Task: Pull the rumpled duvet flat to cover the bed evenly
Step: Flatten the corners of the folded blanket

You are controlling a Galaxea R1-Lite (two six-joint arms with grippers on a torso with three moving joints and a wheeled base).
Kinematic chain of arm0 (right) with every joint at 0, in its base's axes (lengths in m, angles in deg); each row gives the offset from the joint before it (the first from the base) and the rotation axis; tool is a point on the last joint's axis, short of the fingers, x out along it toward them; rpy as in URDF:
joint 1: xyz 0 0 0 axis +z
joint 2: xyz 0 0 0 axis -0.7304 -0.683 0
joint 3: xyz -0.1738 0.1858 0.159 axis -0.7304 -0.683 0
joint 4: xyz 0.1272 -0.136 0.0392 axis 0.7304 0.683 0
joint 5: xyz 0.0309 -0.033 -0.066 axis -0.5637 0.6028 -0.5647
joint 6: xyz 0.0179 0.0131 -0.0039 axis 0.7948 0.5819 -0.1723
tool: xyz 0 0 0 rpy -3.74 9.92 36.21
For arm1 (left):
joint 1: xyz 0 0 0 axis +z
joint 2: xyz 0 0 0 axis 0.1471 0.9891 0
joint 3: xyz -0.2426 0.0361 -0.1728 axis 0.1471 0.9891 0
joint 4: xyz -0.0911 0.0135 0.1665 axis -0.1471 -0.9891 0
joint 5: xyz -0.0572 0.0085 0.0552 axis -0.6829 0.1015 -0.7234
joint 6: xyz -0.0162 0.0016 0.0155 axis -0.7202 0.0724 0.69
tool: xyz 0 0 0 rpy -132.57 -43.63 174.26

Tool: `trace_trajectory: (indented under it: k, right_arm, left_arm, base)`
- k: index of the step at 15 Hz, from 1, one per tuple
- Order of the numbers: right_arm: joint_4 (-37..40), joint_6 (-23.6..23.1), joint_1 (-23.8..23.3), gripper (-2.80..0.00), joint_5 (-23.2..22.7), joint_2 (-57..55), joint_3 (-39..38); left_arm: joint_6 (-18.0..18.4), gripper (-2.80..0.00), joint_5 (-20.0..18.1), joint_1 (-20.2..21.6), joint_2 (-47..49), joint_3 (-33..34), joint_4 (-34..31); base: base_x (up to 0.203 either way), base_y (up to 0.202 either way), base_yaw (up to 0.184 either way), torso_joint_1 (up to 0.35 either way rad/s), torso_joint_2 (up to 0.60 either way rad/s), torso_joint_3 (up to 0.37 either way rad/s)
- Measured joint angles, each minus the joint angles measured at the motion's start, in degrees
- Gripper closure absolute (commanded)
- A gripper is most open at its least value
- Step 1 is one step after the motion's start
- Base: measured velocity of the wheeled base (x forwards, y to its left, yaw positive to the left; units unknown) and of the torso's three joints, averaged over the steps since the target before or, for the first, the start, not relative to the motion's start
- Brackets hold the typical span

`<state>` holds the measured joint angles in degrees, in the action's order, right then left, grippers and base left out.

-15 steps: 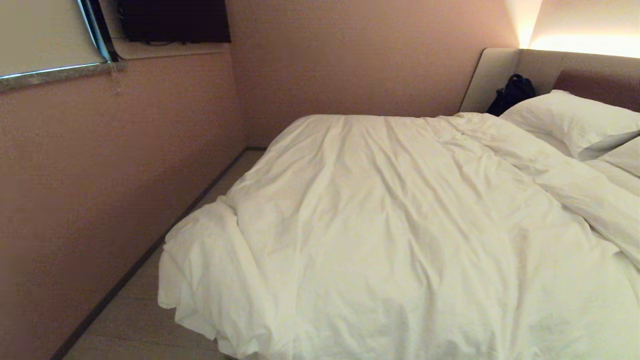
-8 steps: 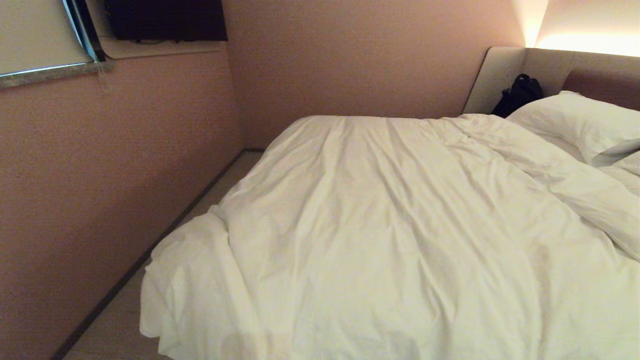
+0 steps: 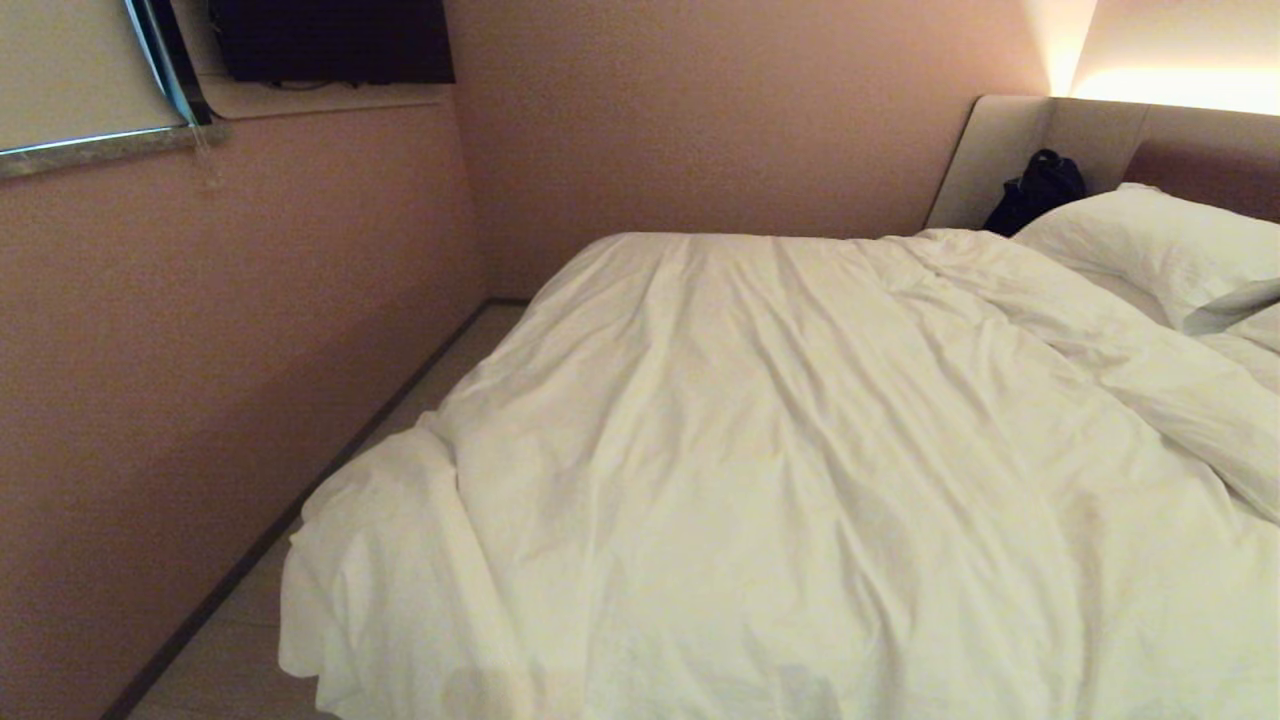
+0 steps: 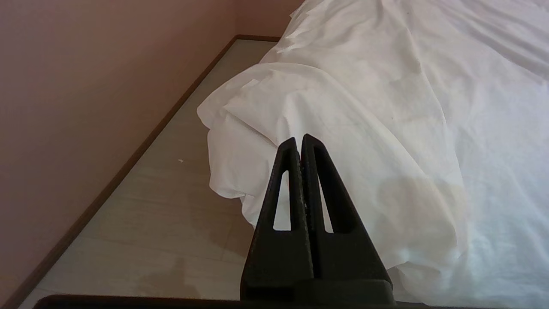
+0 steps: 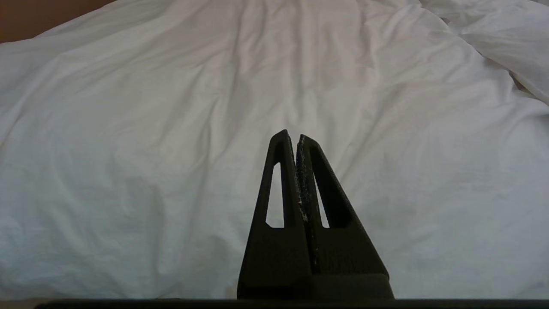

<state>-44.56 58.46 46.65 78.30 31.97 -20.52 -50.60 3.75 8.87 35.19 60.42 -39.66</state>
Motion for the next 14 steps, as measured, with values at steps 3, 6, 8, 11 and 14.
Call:
trace_trajectory:
  k: [3, 6, 8, 11, 14]
  right_arm:
    - [0.0, 0.0, 0.0, 0.0, 0.0, 0.0, 0.0]
    - [0.0, 0.0, 0.0, 0.0, 0.0, 0.0, 0.0]
    - [0.0, 0.0, 0.0, 0.0, 0.0, 0.0, 0.0]
    - [0.0, 0.0, 0.0, 0.0, 0.0, 0.0, 0.0]
    - [0.0, 0.0, 0.0, 0.0, 0.0, 0.0, 0.0]
  left_arm:
    - [-1.6, 0.0, 0.1, 0.0, 0.0, 0.0, -0.3]
    - [-7.6, 0.0, -0.1, 0.0, 1.2, -6.0, -3.9]
    - [-14.0, 0.0, -0.3, -0.3, 6.5, -12.0, -6.9]
    - [-23.0, 0.0, -0.4, -1.0, 20.3, -18.6, -7.2]
    - [-29.0, 0.0, -0.4, -1.3, 34.9, -21.3, -1.7]
  base:
    - [0.0, 0.0, 0.0, 0.0, 0.0, 0.0]
    - [0.0, 0.0, 0.0, 0.0, 0.0, 0.0]
    - [0.0, 0.0, 0.0, 0.0, 0.0, 0.0]
    - [0.0, 0.0, 0.0, 0.0, 0.0, 0.0]
    - [0.0, 0.0, 0.0, 0.0, 0.0, 0.0]
